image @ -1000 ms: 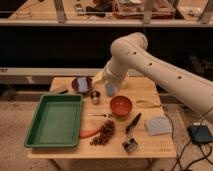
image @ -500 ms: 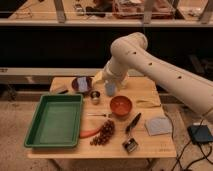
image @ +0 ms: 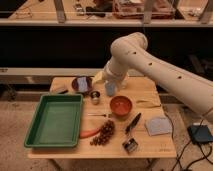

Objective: Place sponge in metal cup

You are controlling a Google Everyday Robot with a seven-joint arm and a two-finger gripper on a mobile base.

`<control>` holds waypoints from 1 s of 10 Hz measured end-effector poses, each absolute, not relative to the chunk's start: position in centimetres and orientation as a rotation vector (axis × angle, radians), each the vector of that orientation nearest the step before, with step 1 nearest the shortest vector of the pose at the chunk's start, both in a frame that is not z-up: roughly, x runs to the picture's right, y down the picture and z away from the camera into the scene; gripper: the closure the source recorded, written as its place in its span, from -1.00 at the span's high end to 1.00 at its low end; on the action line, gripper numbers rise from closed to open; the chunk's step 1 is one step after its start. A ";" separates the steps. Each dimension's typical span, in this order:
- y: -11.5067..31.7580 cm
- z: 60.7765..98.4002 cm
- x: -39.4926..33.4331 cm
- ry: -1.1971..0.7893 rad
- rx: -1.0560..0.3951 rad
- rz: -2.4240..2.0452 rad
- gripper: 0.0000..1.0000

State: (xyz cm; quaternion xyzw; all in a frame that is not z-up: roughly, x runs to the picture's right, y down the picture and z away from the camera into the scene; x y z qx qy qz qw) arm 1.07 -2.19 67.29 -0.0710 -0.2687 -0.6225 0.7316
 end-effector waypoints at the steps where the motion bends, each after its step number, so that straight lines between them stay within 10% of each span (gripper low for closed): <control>1: -2.2 67.3 1.1 -0.591 -0.156 -1.370 0.49; 10: -5.6 68.6 -2.3 -0.707 0.015 -1.422 0.49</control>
